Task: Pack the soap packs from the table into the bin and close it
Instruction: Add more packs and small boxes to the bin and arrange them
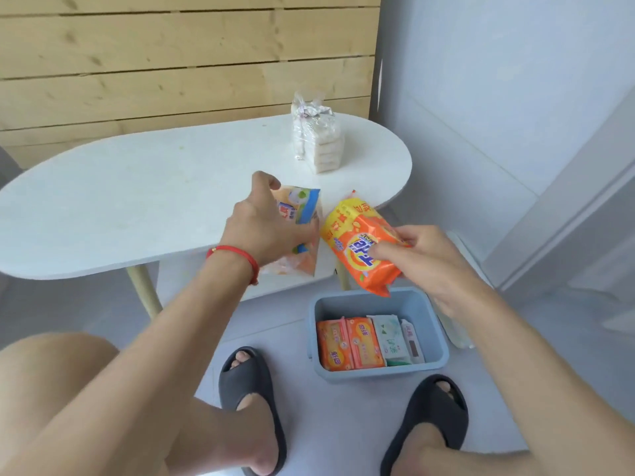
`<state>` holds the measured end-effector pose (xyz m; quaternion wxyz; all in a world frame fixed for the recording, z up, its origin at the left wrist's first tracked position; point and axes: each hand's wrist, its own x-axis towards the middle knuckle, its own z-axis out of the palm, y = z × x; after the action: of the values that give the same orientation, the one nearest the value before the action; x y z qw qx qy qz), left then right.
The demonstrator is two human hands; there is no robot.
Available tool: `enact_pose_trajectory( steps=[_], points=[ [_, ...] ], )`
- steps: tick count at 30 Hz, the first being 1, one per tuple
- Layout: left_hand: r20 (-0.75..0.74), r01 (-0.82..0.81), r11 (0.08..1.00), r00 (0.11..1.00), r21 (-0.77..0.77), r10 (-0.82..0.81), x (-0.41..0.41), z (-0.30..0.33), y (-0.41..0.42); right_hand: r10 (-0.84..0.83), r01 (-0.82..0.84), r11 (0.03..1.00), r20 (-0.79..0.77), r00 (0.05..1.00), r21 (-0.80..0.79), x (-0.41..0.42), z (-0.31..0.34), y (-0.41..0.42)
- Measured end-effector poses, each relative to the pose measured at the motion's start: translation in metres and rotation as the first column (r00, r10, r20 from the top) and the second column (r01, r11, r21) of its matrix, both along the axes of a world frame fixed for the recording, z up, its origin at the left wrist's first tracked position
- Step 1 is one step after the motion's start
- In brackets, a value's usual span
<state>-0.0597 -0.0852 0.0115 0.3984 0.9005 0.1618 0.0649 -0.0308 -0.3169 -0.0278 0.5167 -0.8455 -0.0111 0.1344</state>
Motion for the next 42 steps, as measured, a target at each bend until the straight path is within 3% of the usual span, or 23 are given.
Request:
enact_pose_trajectory(
  steps=[3,6,9,12,15,17,18,20,21,24,27,33,42],
  points=[
    [0.011,0.001,0.980,1.000,-0.198,0.002,-0.027,-0.045,-0.036,-0.052,0.126,0.966,-0.308,0.950,0.226,-0.008,-0.045,-0.040],
    [-0.256,-0.099,0.909,0.967,-0.404,-0.008,-0.033,-0.109,-0.068,-0.143,0.265,0.947,-0.501,0.854,0.181,-0.016,-0.105,-0.053],
    [-0.377,-0.129,0.940,0.926,-0.315,0.001,-0.027,-0.168,-0.088,-0.230,0.361,0.923,-0.566,0.792,0.131,-0.023,-0.161,-0.045],
    [-0.377,-0.127,0.975,0.925,-0.182,0.050,-0.021,-0.206,-0.099,-0.277,0.433,0.892,-0.599,0.751,0.130,-0.026,-0.200,-0.035],
    [-0.343,-0.127,0.986,0.936,-0.112,0.082,-0.020,-0.227,-0.105,-0.204,0.419,0.890,-0.666,0.718,0.180,-0.024,-0.219,-0.030],
    [-0.368,-0.064,0.998,0.927,0.025,0.068,-0.018,-0.237,-0.112,-0.169,0.282,0.956,-0.635,0.754,0.080,-0.016,-0.228,-0.034],
    [-0.388,-0.004,0.985,0.919,0.173,0.072,-0.018,-0.242,-0.117,-0.130,0.125,0.991,-0.581,0.803,-0.049,-0.012,-0.232,-0.037],
    [-0.413,0.129,0.887,0.908,0.443,0.074,-0.023,-0.248,-0.123,-0.017,-0.135,0.951,-0.481,0.877,-0.279,-0.005,-0.237,-0.044],
    [-0.411,0.166,0.861,0.910,0.481,0.054,-0.024,-0.251,-0.124,0.019,-0.184,0.931,-0.463,0.886,-0.315,0.000,-0.239,-0.046],
    [-0.411,0.243,0.876,0.910,0.416,-0.057,-0.028,-0.261,-0.113,0.029,-0.170,0.948,-0.461,0.887,-0.268,0.005,-0.241,-0.044],
    [-0.403,0.252,0.900,0.910,0.357,-0.095,-0.030,-0.263,-0.101,0.051,-0.154,0.953,-0.363,0.930,-0.261,0.003,-0.246,-0.034],
    [-0.384,0.209,0.926,0.920,0.314,-0.078,-0.043,-0.265,-0.098,0.133,-0.274,0.890,-0.367,0.921,-0.365,0.004,-0.249,-0.036],
    [-0.309,0.133,0.967,0.949,0.217,-0.061,-0.041,-0.266,-0.098,0.131,-0.271,0.894,-0.370,0.920,-0.357,0.002,-0.249,-0.029]
  ],
)
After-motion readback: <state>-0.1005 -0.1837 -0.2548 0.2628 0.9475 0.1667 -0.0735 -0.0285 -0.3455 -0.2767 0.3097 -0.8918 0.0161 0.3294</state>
